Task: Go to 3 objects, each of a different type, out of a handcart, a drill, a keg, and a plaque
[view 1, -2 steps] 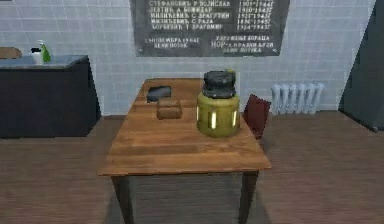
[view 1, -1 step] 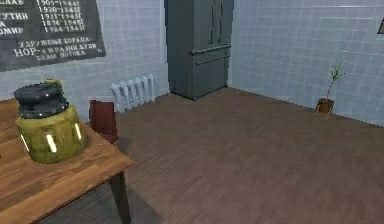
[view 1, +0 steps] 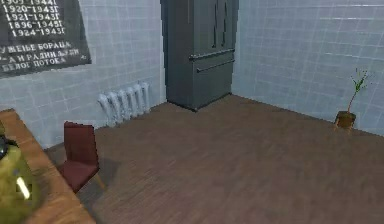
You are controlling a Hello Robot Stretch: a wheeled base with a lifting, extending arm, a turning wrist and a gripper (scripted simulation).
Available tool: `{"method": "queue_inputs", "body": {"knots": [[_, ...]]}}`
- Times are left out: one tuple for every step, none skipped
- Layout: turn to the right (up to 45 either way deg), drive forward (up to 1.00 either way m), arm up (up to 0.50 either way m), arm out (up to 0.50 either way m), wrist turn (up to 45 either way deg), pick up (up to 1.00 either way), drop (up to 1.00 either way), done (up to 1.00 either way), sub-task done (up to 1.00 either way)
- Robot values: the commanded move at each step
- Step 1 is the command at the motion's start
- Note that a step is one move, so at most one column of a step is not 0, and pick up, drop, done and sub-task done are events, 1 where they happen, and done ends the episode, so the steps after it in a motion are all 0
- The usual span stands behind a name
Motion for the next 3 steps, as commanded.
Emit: {"method": "queue_inputs", "body": {"knots": [[-45.0, 0.0, 0.0, 0.0, 0.0, 0.0, 0.0, 0.0, 0.0], [0.0, 0.0, 0.0, 0.0, 0.0, 0.0, 0.0, 0.0, 1.0], [45.0, 0.0, 0.0, 0.0, 0.0, 0.0, 0.0, 0.0, 0.0]]}}
